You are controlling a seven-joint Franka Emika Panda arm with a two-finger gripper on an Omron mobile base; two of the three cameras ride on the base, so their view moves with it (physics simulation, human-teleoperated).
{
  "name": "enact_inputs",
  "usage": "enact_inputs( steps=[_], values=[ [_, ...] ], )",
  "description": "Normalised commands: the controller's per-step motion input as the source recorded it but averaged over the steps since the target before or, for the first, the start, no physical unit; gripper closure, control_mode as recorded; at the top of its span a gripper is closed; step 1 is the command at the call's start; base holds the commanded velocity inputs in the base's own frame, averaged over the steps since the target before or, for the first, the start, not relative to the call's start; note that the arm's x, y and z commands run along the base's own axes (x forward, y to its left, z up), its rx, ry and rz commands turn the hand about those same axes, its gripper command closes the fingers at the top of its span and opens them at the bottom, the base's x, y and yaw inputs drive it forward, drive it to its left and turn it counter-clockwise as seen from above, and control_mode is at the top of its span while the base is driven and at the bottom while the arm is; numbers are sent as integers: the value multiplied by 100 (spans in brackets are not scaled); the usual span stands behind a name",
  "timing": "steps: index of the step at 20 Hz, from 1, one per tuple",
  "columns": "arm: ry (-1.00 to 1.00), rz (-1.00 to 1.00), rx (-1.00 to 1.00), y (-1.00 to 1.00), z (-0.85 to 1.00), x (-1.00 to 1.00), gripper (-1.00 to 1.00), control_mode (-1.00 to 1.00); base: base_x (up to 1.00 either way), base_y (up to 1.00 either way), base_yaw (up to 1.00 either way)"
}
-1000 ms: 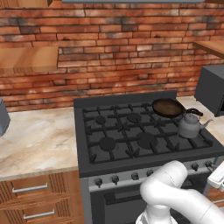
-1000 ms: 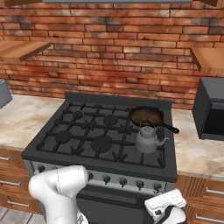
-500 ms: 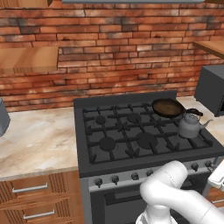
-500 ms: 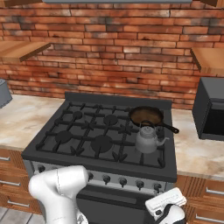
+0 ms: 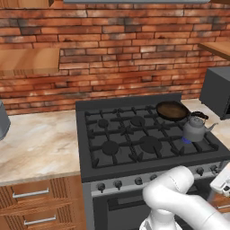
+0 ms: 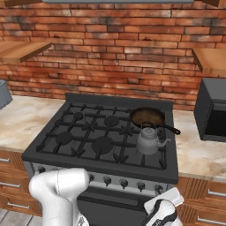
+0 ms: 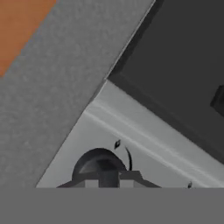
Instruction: Pick the kettle from the counter and place it on a stove burner. Then turn the burner on.
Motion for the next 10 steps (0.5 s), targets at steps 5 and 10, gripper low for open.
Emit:
enact_inputs(
  steps=[5,10],
  values=[
    [-27,62,-34,3,-34,-12,100,-100,0,0,0],
    [-19,65,-34,0,-48,-4,100,-100,0,0,0]
  ],
)
